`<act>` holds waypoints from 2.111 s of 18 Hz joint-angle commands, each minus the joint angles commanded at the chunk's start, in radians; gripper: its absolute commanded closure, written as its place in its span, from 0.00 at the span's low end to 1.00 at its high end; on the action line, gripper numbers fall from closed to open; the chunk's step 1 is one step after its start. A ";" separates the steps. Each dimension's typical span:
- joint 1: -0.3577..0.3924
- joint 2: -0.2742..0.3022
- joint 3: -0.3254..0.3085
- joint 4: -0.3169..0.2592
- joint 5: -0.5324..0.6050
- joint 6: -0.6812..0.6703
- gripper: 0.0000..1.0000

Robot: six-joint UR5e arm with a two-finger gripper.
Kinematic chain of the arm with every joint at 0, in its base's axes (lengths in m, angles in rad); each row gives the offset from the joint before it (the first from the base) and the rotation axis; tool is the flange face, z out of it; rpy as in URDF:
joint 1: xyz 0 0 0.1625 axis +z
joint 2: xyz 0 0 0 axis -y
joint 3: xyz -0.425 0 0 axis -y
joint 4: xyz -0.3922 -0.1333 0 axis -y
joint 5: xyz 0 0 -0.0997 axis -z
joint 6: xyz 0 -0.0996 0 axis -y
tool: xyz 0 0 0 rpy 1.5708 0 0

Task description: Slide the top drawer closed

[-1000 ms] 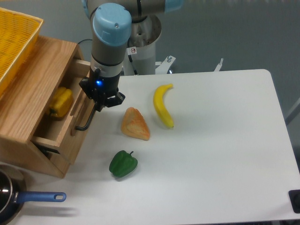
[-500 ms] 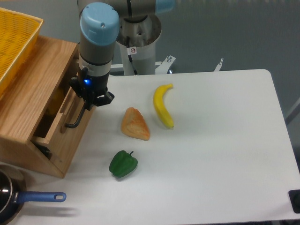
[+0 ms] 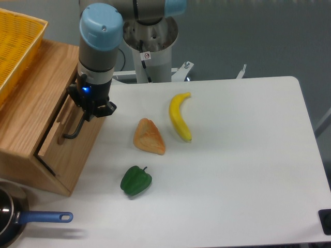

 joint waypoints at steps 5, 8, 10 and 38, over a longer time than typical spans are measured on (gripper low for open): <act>-0.021 -0.003 0.000 0.000 -0.005 -0.002 0.93; -0.021 -0.003 0.000 0.000 -0.005 -0.002 0.93; -0.023 -0.003 0.000 0.000 -0.005 -0.002 0.93; 0.313 -0.184 0.095 0.144 0.327 0.276 0.00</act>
